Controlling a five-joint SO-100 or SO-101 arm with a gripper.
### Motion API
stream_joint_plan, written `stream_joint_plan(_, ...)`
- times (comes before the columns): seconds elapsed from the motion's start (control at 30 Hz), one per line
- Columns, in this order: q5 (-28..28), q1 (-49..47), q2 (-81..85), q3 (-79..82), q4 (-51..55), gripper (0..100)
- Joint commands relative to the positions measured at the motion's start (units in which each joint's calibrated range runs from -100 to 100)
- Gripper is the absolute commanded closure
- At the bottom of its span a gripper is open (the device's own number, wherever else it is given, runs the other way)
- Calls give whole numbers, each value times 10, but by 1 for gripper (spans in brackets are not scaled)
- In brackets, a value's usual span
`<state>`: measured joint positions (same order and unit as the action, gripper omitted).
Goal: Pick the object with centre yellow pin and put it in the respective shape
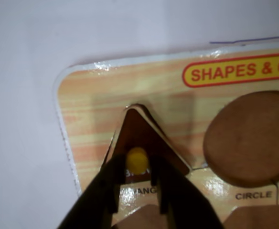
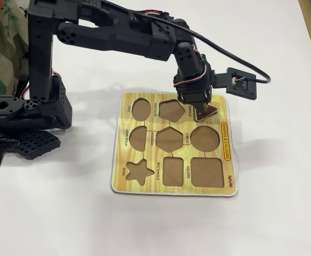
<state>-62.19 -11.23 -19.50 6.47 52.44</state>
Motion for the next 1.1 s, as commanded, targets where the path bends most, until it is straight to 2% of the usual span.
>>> stream_joint_plan(0.0, 1, 0, 12, -8, -8, 90)
stream_joint_plan(0.1, -1, 0, 17, -12, -8, 81)
stream_joint_plan(0.2, -1, 0, 18, -13, -8, 78)
stream_joint_plan(0.57, -1, 0, 101, 4, 1, 78)
stream_joint_plan(1.07, -2, 11, 359, 267, -8, 78)
